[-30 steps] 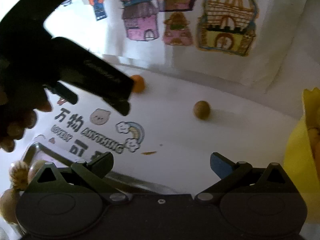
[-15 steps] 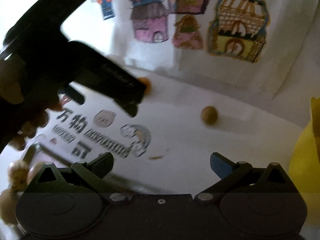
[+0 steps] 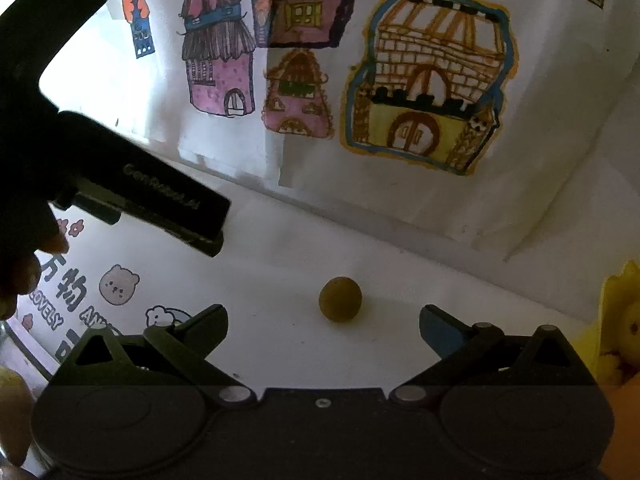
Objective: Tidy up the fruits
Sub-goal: 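Move left tool toward the lemon while right tool approaches the small brown fruit, then close left gripper on the small orange while right gripper closes on the small brown fruit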
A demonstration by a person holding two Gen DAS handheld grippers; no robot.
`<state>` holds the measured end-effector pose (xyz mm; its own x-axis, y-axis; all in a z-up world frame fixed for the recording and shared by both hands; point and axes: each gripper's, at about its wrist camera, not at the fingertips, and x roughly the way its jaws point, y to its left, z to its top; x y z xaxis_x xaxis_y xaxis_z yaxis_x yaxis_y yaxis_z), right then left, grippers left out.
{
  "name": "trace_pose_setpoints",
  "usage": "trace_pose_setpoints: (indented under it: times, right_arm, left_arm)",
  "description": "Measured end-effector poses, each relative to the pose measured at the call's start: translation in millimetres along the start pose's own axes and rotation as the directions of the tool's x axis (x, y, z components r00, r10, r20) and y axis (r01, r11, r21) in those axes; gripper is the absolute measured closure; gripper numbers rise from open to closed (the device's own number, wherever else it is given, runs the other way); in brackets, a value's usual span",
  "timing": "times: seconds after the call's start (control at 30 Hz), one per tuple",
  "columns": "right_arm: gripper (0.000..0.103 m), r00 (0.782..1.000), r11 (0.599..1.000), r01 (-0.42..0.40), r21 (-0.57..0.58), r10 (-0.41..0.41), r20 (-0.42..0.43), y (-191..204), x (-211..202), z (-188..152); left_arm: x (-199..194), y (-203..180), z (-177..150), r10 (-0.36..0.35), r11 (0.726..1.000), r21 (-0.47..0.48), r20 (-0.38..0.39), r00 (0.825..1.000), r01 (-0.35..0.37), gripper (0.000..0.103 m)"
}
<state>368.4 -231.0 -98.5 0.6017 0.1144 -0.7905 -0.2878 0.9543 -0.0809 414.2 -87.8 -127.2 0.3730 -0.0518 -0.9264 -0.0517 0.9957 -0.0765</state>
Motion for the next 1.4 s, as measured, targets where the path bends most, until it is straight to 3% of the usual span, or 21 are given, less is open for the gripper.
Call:
trace_pose_setpoints:
  times: [0.43,0.63,1.0,1.3,1.4]
  right_arm:
    - [0.014,1.0,1.0,0.003,-0.002,-0.003,-0.003,0,11,-2]
    - [0.022,1.0,1.0,-0.005,0.006,0.005,-0.002,-6,15,3]
    - [0.043,1.0,0.999,-0.019,0.034,0.02,-0.024,-8,25,5]
    - [0.051,0.999,0.998,-0.016,0.066,0.019,-0.036,-12,34,6]
    - [0.054,0.999,0.998,-0.015,0.066,0.018,-0.041,-12,38,6]
  left_arm:
    - [1,-9,2,-0.011,0.999,-0.041,0.036,0.999,0.013,0.003]
    - [6,2,-4,-0.034,0.999,-0.027,0.037,0.999,0.035,0.016]
    - [7,13,5,-0.075,0.997,-0.012,0.051,0.996,0.076,0.05]
    - [13,28,5,-0.1,0.995,-0.016,0.059,0.993,0.101,0.066]
    - [13,31,6,-0.1,0.995,-0.015,0.059,0.993,0.101,0.067]
